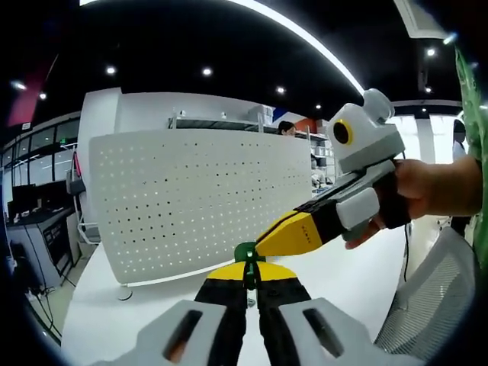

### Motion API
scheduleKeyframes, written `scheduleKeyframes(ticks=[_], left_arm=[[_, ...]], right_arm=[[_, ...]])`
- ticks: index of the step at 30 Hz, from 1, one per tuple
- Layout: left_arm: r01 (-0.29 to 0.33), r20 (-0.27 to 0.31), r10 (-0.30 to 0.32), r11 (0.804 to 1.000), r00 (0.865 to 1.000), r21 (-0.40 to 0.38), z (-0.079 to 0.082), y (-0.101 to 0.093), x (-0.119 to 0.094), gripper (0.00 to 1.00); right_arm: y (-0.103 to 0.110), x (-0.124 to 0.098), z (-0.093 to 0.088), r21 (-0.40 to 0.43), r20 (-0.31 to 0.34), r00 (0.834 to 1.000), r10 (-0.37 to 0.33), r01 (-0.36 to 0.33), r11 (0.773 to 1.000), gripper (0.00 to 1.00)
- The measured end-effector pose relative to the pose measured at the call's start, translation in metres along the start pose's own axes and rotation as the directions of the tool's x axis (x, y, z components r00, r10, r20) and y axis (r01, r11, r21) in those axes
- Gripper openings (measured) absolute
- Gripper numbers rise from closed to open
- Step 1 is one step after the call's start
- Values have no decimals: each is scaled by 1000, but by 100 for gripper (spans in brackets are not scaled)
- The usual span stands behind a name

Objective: Insert the hook assembly into the mounting plate slot until the hook locks in place.

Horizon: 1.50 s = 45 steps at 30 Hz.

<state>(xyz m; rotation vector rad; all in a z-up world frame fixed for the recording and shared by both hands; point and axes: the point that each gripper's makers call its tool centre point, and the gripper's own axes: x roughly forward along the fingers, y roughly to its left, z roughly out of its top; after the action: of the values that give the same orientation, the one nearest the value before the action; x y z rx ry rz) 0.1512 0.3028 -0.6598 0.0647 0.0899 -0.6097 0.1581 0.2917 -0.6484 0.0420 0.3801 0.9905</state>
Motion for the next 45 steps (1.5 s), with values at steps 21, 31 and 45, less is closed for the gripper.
scheduleKeyframes(ticks=[21, 31, 45], left_arm=[[-48, 13, 48, 999, 999, 4, 13, 21, -1, 3], [-59, 13, 59, 998, 998, 0, 19, 29, 0, 3], [-101, 36, 101, 995, 994, -18, 45, 61, 4, 3]], right_arm=[[-38, -21, 19, -76, 119, 982, -146, 155, 985, 77], [-52, -43, 38, -86, 220, 954, -203, 226, 970, 100], [-51, -78, 55, -90, 252, 941, -226, 256, 963, 100]])
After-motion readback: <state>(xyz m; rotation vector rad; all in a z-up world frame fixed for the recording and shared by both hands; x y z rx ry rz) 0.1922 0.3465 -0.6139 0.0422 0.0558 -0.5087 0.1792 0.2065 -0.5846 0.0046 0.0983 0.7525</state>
